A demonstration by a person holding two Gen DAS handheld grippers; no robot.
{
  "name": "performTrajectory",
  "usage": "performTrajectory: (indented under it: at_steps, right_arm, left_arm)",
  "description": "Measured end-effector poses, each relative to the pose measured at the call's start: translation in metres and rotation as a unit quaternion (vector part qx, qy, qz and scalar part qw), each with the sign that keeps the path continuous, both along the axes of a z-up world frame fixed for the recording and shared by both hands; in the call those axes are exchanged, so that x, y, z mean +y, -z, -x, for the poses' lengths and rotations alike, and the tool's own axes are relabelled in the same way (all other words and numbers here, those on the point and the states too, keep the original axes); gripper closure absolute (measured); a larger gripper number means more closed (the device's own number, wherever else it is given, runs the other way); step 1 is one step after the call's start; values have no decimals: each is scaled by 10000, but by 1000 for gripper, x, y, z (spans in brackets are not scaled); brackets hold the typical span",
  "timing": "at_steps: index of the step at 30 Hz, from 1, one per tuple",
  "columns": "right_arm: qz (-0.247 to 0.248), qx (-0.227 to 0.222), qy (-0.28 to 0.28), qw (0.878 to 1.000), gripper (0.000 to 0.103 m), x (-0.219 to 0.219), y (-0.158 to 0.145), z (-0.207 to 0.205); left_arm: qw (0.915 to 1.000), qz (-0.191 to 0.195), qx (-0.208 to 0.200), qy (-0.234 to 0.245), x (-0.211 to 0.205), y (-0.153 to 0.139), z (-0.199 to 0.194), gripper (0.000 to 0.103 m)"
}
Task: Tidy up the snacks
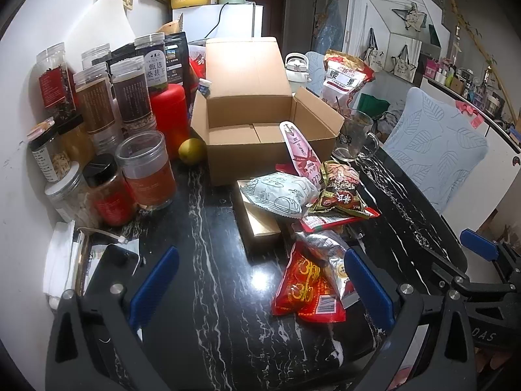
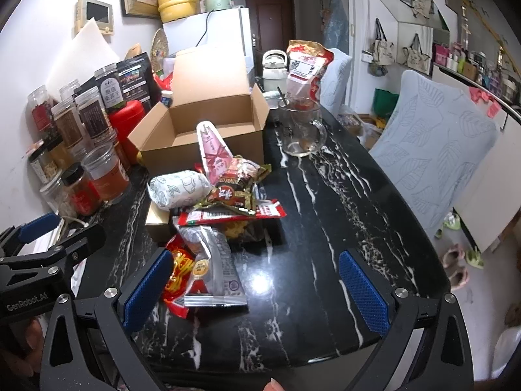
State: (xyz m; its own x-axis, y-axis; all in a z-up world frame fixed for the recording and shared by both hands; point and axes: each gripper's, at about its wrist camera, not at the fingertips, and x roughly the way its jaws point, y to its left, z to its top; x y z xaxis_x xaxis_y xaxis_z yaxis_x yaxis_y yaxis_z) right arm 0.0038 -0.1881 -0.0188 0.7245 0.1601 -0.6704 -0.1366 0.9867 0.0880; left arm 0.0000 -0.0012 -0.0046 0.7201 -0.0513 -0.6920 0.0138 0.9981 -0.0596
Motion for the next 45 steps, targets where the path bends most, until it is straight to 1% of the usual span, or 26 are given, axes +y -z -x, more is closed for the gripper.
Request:
performTrajectory:
  at_steps: [15,19,25,29,33,37,40,45]
  right_arm:
    - [19,-122,6,9999,0,-1,0,6]
    - [-129,-93,-50,9999,0,-3,-1,9]
    - [0,-203,72,9998,0,-6,-1,20]
    - [-83,-153,84,9998,0,-11,2,25]
    - [-55,-176,53,9998,0,-13,5,30]
    - [-50,-81,-73,9999,0,-13,11,33]
    - [-76,-8,-169,9998,0,-14,15,33]
    - [-239,113,-368,9990,0,-14,24,33]
  left_arm:
    - [9999,-14,-84,74,-5,-1,8,0]
    - [9999,19,-138,99,-4,-3,13,0]
    - [9997,32,-160,157,-5,-4,20,0]
    - [9996,38,-164,216,-5,-3,29,0]
    - [9997,77,-125,214,-5,-1,33,0]
    - [9996,170,-70,234,-4,4,38,0]
    - [9990,337,-94,265,-2,6,43,0]
    - [9993,326,-113,150,2,11,48,0]
